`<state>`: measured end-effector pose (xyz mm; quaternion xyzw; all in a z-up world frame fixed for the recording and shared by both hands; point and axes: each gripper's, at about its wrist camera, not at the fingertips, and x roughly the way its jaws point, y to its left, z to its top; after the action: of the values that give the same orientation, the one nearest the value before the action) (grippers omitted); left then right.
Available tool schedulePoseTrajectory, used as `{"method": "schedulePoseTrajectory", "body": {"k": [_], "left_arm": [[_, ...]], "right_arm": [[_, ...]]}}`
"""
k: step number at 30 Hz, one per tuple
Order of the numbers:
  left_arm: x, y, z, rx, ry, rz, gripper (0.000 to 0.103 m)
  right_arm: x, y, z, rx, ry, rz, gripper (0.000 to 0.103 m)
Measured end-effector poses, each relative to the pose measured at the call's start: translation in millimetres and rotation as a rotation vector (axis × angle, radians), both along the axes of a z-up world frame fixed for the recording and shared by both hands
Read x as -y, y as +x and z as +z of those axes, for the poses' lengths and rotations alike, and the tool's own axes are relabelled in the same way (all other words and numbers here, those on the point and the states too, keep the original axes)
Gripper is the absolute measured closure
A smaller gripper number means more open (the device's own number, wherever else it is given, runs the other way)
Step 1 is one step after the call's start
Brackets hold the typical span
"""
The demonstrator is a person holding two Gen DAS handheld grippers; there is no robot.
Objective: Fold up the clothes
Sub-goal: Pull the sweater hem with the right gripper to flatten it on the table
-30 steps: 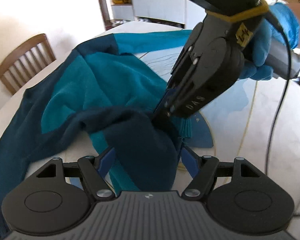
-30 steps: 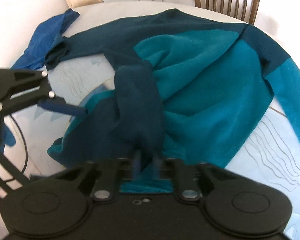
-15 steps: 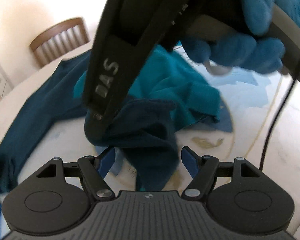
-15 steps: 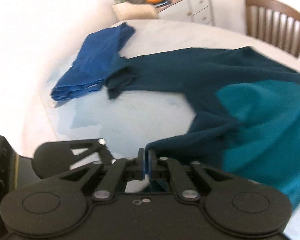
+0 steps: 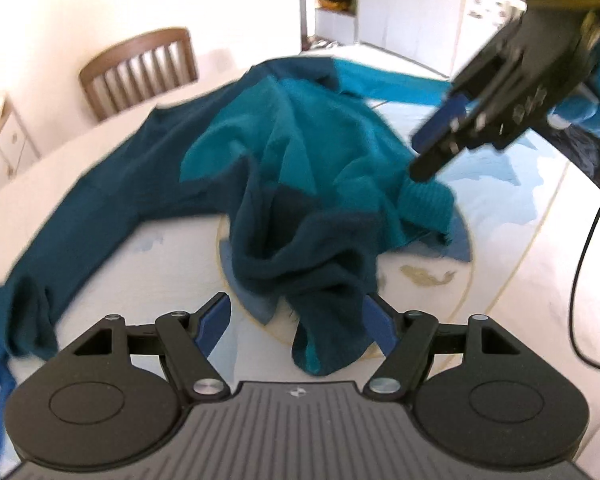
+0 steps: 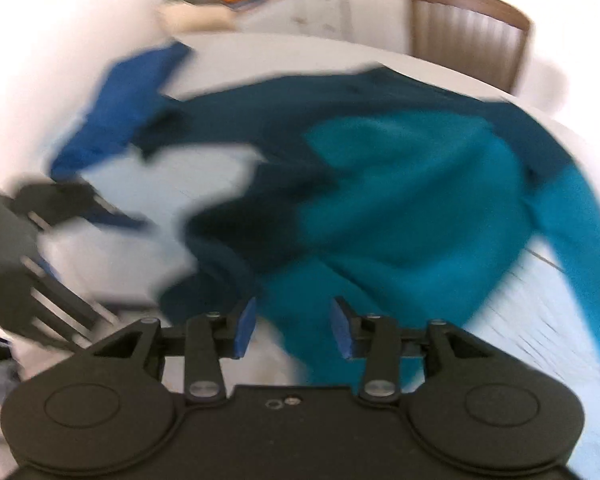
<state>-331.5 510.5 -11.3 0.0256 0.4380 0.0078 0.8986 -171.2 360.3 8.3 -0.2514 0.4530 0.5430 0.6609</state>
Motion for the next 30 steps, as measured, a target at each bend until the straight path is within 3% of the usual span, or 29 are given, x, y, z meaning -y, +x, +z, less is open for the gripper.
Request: {"method": "schedulePoseTrajectory", "body": {"k": [4, 9, 15, 16, 18, 21, 24, 27, 30], "left_arm": [[18, 24, 2, 0.022, 0.027, -0.071, 0.025], [36, 57, -15, 0.014, 0.147, -0.186, 0.025], [30, 71, -41, -0.059, 0.157, -0.311, 0.025], [28, 71, -43, -0.067, 0.149, -0.304, 0.029], [24, 71, -47, -0.083, 0.130, -0.282, 0.077], [16, 66, -45, -0.064, 0.066, -0.213, 0.087], [10, 56, -37, -0.028, 0.039, -0.137, 0.089], [-5, 37, -24, 0.009, 0.020, -0.051, 0.092], [-27, 12, -12, 0.024, -0.006, 0.042, 0.092]], "right_arm": [[18, -1, -14, 0.034, -0.044, -0.028, 0.000], [16, -9, -37, 0.042, -0.079, -0.043, 0.000], [10, -10, -51, 0.099, -0.090, -0.053, 0.000], [9, -10, -52, 0.089, -0.086, -0.054, 0.000], [6, -12, -55, 0.074, -0.084, -0.055, 0.000], [3, -17, -64, 0.077, -0.109, -0.056, 0.000], [6, -18, -67, 0.108, -0.123, -0.095, 0.000], [21, -8, -55, 0.082, -0.091, -0.148, 0.000], [51, 3, -33, 0.118, -0.060, -0.194, 0.000]]}}
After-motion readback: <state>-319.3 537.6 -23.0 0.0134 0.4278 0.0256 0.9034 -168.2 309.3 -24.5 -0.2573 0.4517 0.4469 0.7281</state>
